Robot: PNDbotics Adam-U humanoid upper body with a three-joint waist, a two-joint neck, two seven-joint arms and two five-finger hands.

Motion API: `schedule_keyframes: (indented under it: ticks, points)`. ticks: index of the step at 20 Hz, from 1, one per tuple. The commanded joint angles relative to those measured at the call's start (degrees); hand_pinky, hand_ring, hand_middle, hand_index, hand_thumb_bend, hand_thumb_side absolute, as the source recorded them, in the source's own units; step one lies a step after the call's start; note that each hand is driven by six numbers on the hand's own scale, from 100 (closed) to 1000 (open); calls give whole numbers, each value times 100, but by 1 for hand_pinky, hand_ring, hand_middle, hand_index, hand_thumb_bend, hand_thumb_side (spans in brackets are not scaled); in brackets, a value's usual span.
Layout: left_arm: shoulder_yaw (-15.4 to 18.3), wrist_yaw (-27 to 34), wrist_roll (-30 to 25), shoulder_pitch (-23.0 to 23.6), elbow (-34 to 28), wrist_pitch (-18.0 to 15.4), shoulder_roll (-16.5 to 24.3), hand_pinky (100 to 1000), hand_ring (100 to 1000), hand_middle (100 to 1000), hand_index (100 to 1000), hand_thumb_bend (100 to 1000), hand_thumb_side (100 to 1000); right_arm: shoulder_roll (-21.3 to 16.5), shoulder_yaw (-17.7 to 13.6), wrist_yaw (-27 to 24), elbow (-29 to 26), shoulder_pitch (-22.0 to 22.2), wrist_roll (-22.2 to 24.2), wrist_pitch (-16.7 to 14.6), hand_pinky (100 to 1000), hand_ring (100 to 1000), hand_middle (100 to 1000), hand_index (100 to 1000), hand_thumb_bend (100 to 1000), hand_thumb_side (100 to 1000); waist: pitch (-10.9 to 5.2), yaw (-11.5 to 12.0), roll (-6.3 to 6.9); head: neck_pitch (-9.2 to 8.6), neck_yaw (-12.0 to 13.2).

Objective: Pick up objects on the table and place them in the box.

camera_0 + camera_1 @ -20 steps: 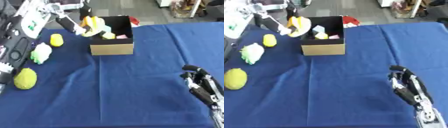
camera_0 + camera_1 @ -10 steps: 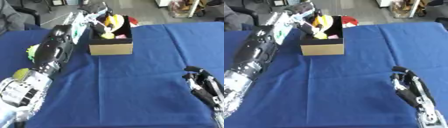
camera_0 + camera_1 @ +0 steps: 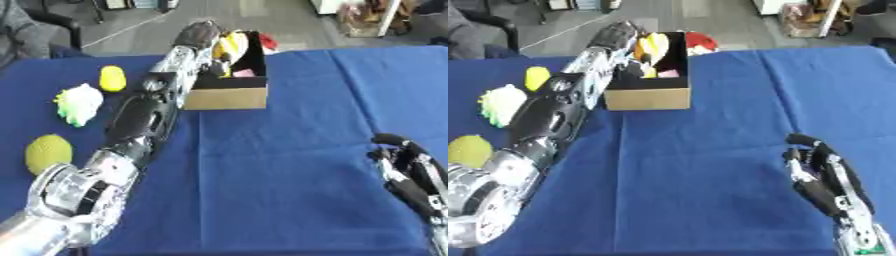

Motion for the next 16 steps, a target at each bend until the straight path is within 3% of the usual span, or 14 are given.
schedule_keyframes:
  ticks: [1,2,3,4,8,9,11,14,16]
  points:
    - [42,-57,78,-187,-77,198,181,813,770,798,938,316,396,-49,2,-35,-75,-53,18,-13,759,665,743,803,100,343,-46,24,-104,23,-3]
    - [22,-108,123,-189,-87,221,216,815,773,802,939,328,420,-49,-2,-33,-76,-52,17,-13,759,665,743,803,100,344,-48,32,-102,23,-8]
    - [7,-177,173,-185,-90,239,255,833,802,843,957,388,608,-51,-5,-32,-76,-50,15,-13,759,665,743,803,100,344,-50,40,-102,23,-15]
    - [5,-237,200,-176,-76,245,290,845,818,864,968,413,702,-54,-7,-30,-75,-50,15,-13,759,665,743,803,100,344,-52,46,-103,23,-21]
    - [23,-354,128,-160,-23,159,468,860,844,899,987,458,822,-62,-19,-20,-70,-50,7,-16,759,665,743,803,100,346,-60,71,-100,23,-42]
    - [34,-337,98,-155,-38,114,519,860,846,903,988,442,807,-61,-18,-18,-71,-52,8,-19,759,665,743,803,100,349,-61,78,-98,23,-46]
    - [50,-154,7,-135,-163,-78,674,849,825,874,972,340,644,-65,-23,-13,-70,-50,8,-22,759,665,743,803,100,348,-64,94,-95,23,-52]
    - [24,478,-282,-81,-537,-578,1032,833,799,829,945,233,519,-92,-48,-3,-63,-45,-15,-20,759,665,743,803,100,351,-72,134,-77,23,-58]
    - [-39,983,-475,-11,-923,-907,1358,825,770,791,929,206,372,-104,-50,5,-64,-42,-19,-24,759,665,743,803,100,354,-82,176,-57,23,-66]
